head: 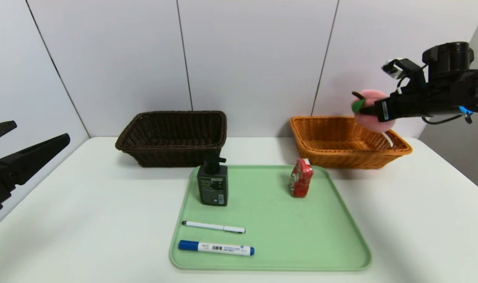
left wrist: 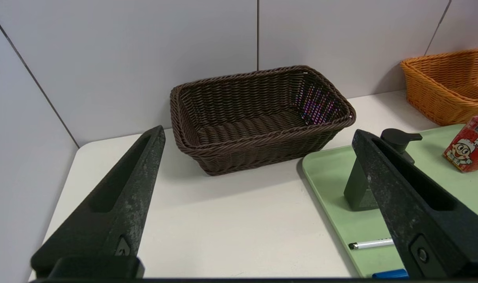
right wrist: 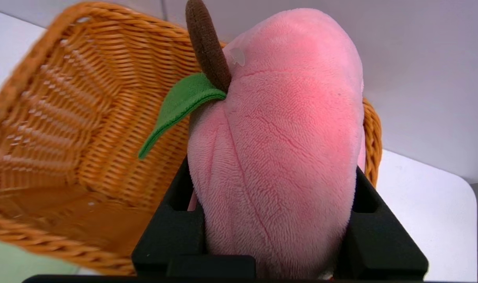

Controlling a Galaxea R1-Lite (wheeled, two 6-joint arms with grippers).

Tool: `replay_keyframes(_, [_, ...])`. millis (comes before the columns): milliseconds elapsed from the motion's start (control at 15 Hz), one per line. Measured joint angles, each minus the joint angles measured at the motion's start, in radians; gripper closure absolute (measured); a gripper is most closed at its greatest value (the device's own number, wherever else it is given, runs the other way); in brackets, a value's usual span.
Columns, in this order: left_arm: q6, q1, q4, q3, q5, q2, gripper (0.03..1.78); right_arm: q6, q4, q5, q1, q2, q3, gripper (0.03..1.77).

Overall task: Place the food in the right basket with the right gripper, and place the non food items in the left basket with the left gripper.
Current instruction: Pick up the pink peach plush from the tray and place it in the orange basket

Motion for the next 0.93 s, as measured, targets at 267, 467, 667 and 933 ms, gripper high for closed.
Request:
replay_keyframes(267, [0.000, -0.001, -0.001, 0.015, 0.000, -0.007, 0.12, -0.010, -0.039, -0.016, -0.024, 0.078, -0.033, 1.03])
replay_keyframes(467, [0.000, 0.000, -0.001, 0.020, 0.000, -0.012, 0.12, -0.020, -0.041, -0.043, -0.014, 0.118, -0.041, 1.03])
replay_keyframes(667, [0.000, 0.000, 0.000, 0.021, 0.000, -0.014, 0.12, -0.024, -0.041, -0.044, -0.005, 0.138, -0.039, 1.03])
replay_keyframes(933, [0.000, 0.000, 0.000, 0.020, 0.000, -0.014, 0.12, -0.035, -0.041, -0.060, 0.007, 0.155, -0.035, 1.03])
